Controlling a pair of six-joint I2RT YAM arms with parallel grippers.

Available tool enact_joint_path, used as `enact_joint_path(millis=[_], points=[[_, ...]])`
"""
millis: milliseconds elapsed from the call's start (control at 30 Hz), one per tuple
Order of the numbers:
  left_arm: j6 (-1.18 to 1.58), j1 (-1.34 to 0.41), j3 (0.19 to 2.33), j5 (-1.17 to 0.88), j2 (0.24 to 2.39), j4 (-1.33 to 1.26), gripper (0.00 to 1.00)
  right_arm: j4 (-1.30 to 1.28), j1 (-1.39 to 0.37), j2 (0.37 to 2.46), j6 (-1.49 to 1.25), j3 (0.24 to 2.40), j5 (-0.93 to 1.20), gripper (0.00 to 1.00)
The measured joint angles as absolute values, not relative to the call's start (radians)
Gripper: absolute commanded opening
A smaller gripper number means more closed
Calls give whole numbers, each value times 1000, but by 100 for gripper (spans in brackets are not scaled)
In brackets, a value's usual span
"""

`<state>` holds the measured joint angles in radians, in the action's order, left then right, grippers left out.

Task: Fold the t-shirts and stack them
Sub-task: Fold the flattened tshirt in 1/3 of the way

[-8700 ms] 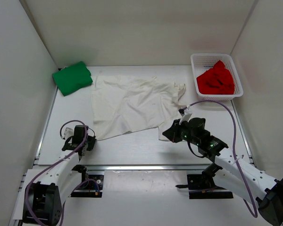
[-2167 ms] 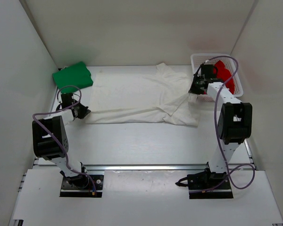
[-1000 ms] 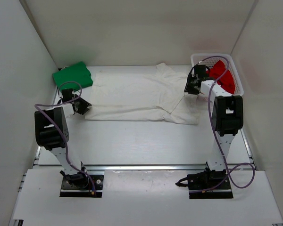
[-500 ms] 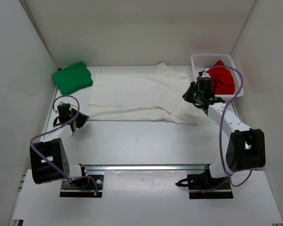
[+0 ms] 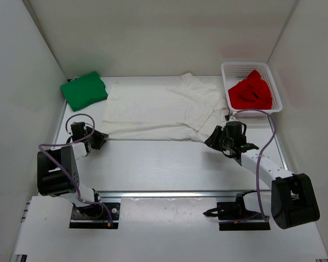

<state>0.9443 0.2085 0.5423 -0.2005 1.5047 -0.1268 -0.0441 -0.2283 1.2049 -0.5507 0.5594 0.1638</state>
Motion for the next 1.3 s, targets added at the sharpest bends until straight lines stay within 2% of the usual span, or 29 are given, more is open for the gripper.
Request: enact_joint_path(millis=[67,133,200,333,433,600,667,733,800,867,900,1100,1300], points=[[957,205,553,-203,1533,-149,29,-28,-205,1173,-570,494,181,28],[965,206,566,-215,1568,-167,9,-27,-146,1159,-588,448,185,36],[971,208,584,-233,1600,-178,0,-27,-84,1150,-609,425,181,39],[952,214,624,-236,1617,-159,0,-4,-2,1126,-630,412,156,42],[940,214,630,-225,1611,-157,0,33,43,1134,-633,405,149,40],[932,207,643,-224,1619,-144,0,96,112,1257,-633,409,158,38],[930,206,653,-225,1627,-142,0,121,111,1291,-636,423,162,31],[928,206,656,-225,1633,-141,0,131,105,1325,-635,445,155,29],[925,206,656,-225,1635,-139,0,143,105,1363,-636,466,152,20],[920,202,666,-224,1643,-129,0,166,105,1400,-638,483,149,2],[915,199,676,-224,1649,-121,0,176,105,1417,-638,488,148,0],[883,191,723,-210,1657,-71,0,179,91,1411,-664,487,125,1],[858,231,699,-215,1627,-9,0,81,115,1184,-686,353,131,0]])
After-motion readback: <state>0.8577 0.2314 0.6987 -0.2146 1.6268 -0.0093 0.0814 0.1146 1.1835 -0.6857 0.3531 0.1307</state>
